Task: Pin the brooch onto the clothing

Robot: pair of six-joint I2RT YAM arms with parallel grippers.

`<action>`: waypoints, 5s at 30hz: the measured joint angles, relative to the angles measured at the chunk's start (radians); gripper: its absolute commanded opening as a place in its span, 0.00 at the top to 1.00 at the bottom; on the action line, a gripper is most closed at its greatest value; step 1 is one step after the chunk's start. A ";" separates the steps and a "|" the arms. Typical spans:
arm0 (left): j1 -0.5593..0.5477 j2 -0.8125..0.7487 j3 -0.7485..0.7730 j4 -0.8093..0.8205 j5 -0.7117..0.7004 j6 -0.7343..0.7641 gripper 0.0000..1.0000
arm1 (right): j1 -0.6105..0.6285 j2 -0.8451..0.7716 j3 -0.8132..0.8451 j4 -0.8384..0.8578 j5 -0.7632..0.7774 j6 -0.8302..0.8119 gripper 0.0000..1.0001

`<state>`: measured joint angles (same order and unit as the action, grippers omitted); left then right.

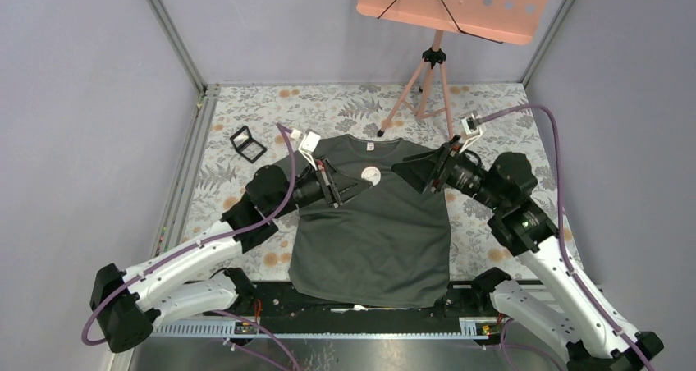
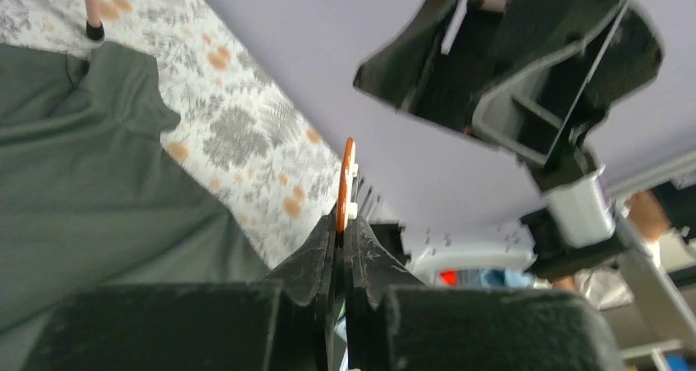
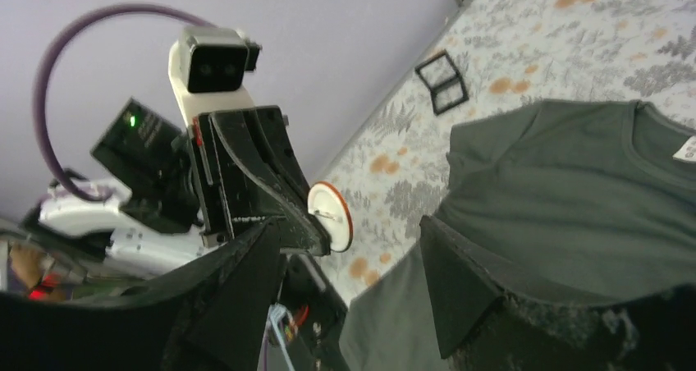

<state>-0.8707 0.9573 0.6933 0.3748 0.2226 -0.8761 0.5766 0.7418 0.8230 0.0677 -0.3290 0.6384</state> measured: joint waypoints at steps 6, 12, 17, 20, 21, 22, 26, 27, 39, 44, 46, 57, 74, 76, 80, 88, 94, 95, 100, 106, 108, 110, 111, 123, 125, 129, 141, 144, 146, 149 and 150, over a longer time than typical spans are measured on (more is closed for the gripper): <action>0.023 0.012 0.100 -0.263 0.287 0.175 1.00 | -0.109 0.113 0.061 -0.109 -0.352 -0.052 0.35; 0.022 0.056 0.146 -0.423 0.457 0.275 1.00 | -0.106 0.170 0.042 -0.153 -0.555 -0.054 0.41; 0.022 0.093 0.156 -0.448 0.517 0.292 1.00 | -0.087 0.161 0.041 -0.142 -0.622 -0.048 0.44; 0.022 0.107 0.158 -0.448 0.535 0.293 1.00 | -0.068 0.163 0.040 -0.145 -0.639 -0.051 0.44; 0.022 0.110 0.158 -0.448 0.539 0.293 1.00 | -0.064 0.164 0.039 -0.146 -0.640 -0.054 0.44; 0.022 0.111 0.158 -0.448 0.541 0.293 1.00 | -0.062 0.165 0.038 -0.147 -0.640 -0.056 0.44; 0.022 0.112 0.158 -0.447 0.553 0.293 1.00 | -0.057 0.172 0.020 -0.145 -0.642 -0.058 0.45; 0.022 0.112 0.158 -0.447 0.557 0.292 1.00 | -0.055 0.175 0.014 -0.145 -0.642 -0.059 0.46; 0.022 0.112 0.158 -0.398 0.580 0.260 1.00 | -0.020 0.190 -0.016 -0.090 -0.657 -0.052 0.70; 0.023 0.113 0.158 -0.379 0.576 0.244 1.00 | -0.018 0.188 -0.020 -0.060 -0.662 -0.042 1.00; 0.024 0.113 0.156 -0.369 0.578 0.230 0.82 | -0.016 0.181 -0.021 -0.050 -0.663 -0.045 1.00; 0.024 0.044 0.064 -0.160 0.511 0.152 0.17 | -0.014 0.039 -0.153 0.155 -0.456 0.080 1.00; 0.024 0.034 0.035 0.037 0.364 0.075 0.63 | -0.014 -0.015 -0.162 0.275 -0.341 0.147 1.00; 0.024 0.047 0.035 0.050 0.364 0.064 0.66 | -0.014 -0.015 -0.166 0.285 -0.341 0.153 1.00; 0.024 0.064 0.035 0.067 0.363 0.048 0.85 | -0.014 -0.015 -0.172 0.294 -0.341 0.160 1.00; 0.024 0.066 0.031 0.091 0.365 0.035 1.00 | -0.014 -0.016 -0.174 0.304 -0.341 0.165 0.98; 0.024 0.064 0.018 0.085 0.365 0.045 1.00 | -0.014 -0.006 -0.164 0.258 -0.364 0.147 0.68; 0.024 0.063 0.018 0.076 0.364 0.052 1.00 | -0.014 0.002 -0.158 0.241 -0.373 0.140 0.66; 0.024 0.045 0.018 0.042 0.355 0.084 1.00 | -0.014 0.027 -0.133 0.170 -0.421 0.111 0.64; 0.024 0.038 0.018 0.014 0.345 0.104 1.00 | -0.014 0.027 -0.132 0.144 -0.449 0.103 0.66; 0.024 0.037 0.018 0.009 0.343 0.109 1.00 | -0.014 0.027 -0.132 0.144 -0.451 0.103 0.70; 0.024 0.032 0.018 -0.001 0.341 0.116 1.00 | -0.014 0.027 -0.132 0.145 -0.451 0.103 0.73; 0.024 0.030 0.018 -0.008 0.341 0.119 1.00 | -0.014 0.027 -0.132 0.144 -0.450 0.103 0.74; 0.024 0.018 0.018 -0.043 0.342 0.135 1.00 | -0.014 0.044 -0.132 0.137 -0.450 0.102 0.82; 0.024 0.018 0.018 -0.050 0.342 0.138 1.00 | -0.014 0.047 -0.130 0.124 -0.449 0.097 0.84; 0.024 0.018 0.018 -0.071 0.341 0.144 1.00 | -0.013 0.053 -0.120 0.086 -0.446 0.080 0.87; 0.032 0.039 0.024 -0.186 0.329 0.208 1.00 | 0.034 0.137 -0.039 -0.149 -0.338 -0.026 0.94; 0.032 0.039 0.025 -0.241 0.315 0.235 1.00 | 0.042 0.162 -0.037 -0.175 -0.328 -0.037 0.91; 0.031 0.038 0.025 -0.258 0.308 0.244 1.00 | 0.046 0.166 -0.037 -0.182 -0.326 -0.037 0.84; 0.024 0.029 0.027 -0.263 0.295 0.252 1.00 | 0.047 0.156 -0.039 -0.173 -0.327 -0.035 0.72; 0.021 0.025 0.029 -0.261 0.294 0.255 1.00 | 0.048 0.147 -0.042 -0.166 -0.326 -0.032 0.68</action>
<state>-0.8494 0.9825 0.7223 0.1139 0.5163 -0.6212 0.6243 0.8886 0.7811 -0.0982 -0.6548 0.6064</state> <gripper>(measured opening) 0.037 0.228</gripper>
